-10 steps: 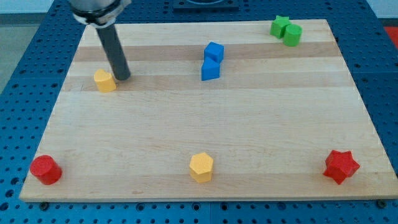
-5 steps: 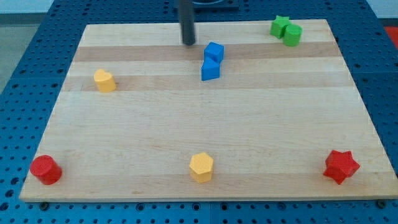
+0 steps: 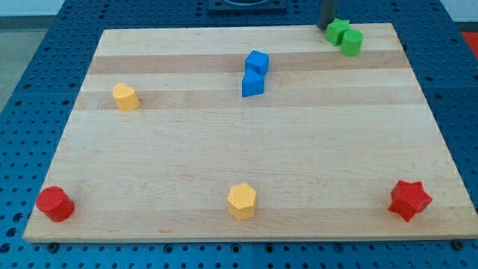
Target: Slide the green star and green circle a bit down
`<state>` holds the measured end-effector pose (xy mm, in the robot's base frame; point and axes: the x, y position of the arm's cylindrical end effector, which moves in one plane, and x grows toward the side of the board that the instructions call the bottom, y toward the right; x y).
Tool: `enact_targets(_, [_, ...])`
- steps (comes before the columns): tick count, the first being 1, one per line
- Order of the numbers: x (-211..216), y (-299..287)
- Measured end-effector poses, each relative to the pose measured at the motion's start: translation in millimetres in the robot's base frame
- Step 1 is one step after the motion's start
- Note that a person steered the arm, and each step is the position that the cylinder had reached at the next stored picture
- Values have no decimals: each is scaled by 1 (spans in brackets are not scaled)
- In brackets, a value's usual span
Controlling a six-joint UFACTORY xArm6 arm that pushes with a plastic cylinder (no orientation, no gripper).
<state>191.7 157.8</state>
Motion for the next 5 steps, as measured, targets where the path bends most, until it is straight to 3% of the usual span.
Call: enact_targets(5, [18, 27])
